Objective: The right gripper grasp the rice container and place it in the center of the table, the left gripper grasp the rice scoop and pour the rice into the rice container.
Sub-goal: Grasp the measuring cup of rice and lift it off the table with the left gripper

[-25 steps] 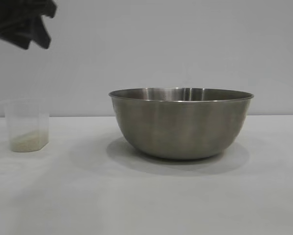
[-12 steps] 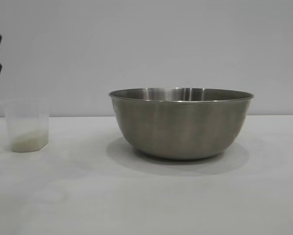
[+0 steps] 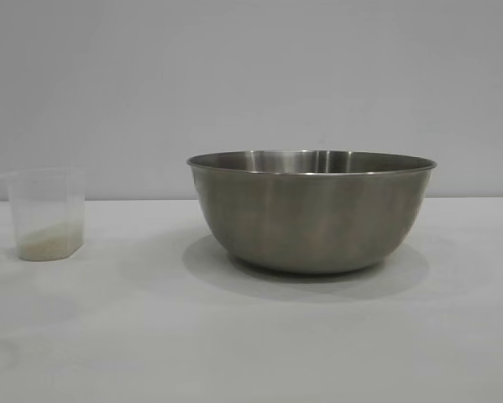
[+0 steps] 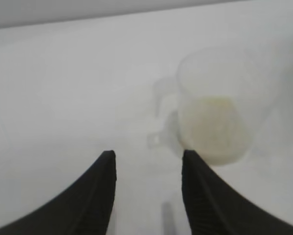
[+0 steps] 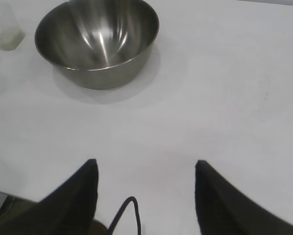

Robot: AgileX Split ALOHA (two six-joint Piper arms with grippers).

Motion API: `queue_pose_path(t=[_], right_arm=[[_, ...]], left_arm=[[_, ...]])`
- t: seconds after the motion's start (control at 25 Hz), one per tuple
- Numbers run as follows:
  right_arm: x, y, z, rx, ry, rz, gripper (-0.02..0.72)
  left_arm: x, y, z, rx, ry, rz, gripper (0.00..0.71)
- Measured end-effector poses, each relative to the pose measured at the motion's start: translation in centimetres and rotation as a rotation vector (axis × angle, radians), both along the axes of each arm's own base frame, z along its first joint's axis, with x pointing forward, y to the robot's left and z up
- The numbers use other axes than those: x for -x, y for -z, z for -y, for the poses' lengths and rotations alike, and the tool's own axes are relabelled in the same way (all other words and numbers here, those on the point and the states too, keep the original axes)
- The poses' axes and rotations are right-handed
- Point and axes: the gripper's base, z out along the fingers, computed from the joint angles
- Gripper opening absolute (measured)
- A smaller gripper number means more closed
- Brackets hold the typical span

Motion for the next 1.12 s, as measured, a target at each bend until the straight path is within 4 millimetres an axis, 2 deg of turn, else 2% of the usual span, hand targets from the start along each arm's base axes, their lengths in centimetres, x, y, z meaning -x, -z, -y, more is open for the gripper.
queue_pose_path(t=[0.4,0.72,1.12], right_arm=[[0.0,0.0,0.0,0.0,0.0,0.0,0.393],[0.0,0.0,0.0,0.0,0.0,0.0,0.393],[0.0,0.0,0.0,0.0,0.0,0.0,0.393]], left_arm=[[-2.1,-0.7,0.2,-0.002,-0.027,0.071,0.266],[-2.1,0.7,0.2,-0.016,-0.028,0.024,0.266],[-4.3,1.5,0.7,-0.011,-0.023,0.048,0.266]])
